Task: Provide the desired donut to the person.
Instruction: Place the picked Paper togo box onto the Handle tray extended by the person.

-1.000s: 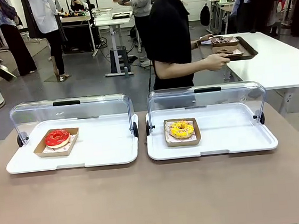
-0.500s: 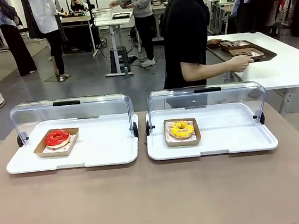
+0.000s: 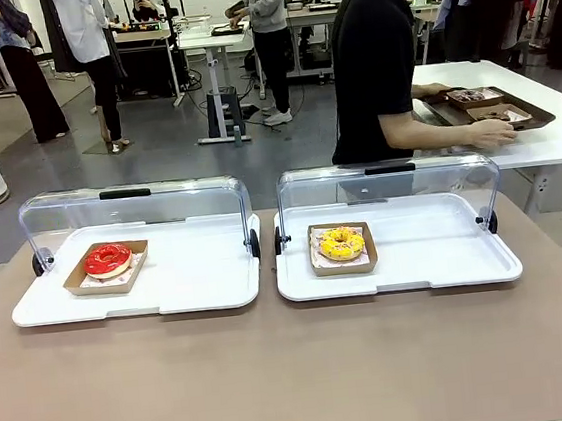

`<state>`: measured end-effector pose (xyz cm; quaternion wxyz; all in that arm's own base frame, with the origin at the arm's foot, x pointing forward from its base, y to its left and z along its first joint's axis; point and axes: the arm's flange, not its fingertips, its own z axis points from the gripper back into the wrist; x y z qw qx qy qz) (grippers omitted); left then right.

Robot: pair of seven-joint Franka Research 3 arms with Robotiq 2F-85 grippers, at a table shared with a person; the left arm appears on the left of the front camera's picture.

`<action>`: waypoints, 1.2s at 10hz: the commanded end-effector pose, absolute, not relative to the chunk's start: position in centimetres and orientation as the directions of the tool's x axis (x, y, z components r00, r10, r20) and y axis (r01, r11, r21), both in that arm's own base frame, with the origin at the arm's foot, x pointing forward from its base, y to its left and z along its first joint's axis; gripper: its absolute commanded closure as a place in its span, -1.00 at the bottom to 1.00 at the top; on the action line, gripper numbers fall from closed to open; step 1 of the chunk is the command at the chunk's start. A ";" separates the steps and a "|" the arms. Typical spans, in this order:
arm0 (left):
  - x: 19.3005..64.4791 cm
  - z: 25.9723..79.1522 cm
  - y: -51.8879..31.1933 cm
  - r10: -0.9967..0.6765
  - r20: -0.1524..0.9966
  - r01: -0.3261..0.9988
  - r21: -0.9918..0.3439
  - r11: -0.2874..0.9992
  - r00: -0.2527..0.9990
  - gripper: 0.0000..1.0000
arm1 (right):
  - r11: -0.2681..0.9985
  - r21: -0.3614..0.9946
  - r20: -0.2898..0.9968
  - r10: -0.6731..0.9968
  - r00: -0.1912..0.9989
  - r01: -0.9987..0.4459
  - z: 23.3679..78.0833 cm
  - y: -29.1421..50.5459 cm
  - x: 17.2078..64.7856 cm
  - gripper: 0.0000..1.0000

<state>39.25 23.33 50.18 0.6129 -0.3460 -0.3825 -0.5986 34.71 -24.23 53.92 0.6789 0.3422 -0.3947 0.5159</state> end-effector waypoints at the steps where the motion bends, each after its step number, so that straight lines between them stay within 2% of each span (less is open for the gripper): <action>1: 40.0 50.1 23.5 -0.460 0.884 0.995 0.098 0.005 -0.085 -1.00 | 0.231 0.048 0.898 0.416 0.143 -0.972 54.0 -24.1 34.7 -1.00; 3: 40.2 49.6 23.6 -0.452 0.883 0.985 0.167 0.051 -0.126 -1.00 | 0.231 0.048 0.898 0.416 0.143 -0.972 54.0 -24.1 34.7 -1.00; 4: 39.8 49.8 23.1 -0.470 0.881 0.997 0.076 0.013 -0.061 -1.00 | 0.231 0.048 0.898 0.416 0.143 -0.972 54.0 -24.1 34.7 -1.00; 12: 39.8 49.8 23.1 -0.470 0.881 0.997 0.076 0.013 -0.061 -1.00 | 0.231 0.048 0.898 0.416 0.143 -0.972 54.0 -24.1 34.7 -1.00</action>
